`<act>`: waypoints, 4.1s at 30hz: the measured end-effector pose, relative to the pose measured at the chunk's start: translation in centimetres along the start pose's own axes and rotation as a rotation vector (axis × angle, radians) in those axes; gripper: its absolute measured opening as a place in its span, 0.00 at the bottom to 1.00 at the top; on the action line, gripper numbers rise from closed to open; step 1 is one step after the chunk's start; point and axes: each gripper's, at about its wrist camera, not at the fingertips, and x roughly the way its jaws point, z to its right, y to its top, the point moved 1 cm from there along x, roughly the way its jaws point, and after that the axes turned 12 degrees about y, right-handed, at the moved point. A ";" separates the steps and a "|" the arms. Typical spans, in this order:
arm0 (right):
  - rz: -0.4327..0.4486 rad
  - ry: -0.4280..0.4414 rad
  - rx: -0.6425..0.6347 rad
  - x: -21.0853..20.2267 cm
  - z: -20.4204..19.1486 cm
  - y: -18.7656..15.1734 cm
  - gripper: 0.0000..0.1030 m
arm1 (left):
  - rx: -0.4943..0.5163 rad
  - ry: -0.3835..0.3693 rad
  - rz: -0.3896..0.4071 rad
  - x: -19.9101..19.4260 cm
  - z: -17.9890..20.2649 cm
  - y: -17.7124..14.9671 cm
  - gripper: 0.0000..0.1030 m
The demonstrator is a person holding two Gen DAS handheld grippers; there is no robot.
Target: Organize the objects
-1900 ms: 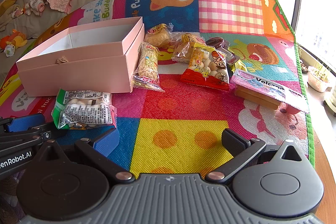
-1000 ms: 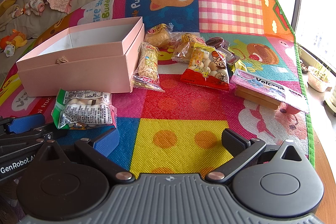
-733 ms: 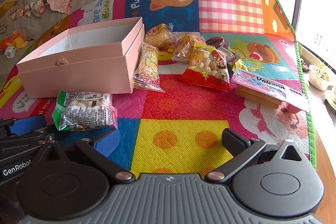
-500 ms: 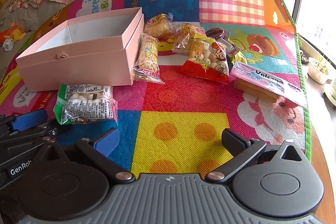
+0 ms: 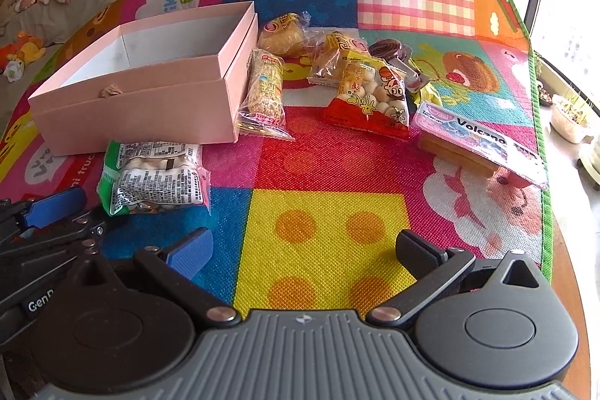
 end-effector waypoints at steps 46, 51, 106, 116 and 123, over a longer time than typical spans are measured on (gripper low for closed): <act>-0.058 0.369 -0.226 0.1 -5.6 4.0 1.00 | -0.025 0.040 -0.329 14.7 -9.5 13.6 0.11; -0.107 0.304 -0.183 4.4 -5.8 4.6 1.00 | -0.024 0.040 -0.311 14.3 -9.5 13.3 0.12; -0.011 0.249 0.199 5.4 5.4 11.5 0.46 | -0.103 0.025 -0.269 11.8 -11.3 10.9 0.13; 0.065 0.156 0.089 11.6 4.3 22.3 0.58 | -0.133 0.031 -0.278 11.8 -11.5 10.4 0.13; -0.093 0.117 0.208 21.3 6.0 26.2 0.64 | -0.141 0.038 -0.277 11.6 -11.5 10.3 0.13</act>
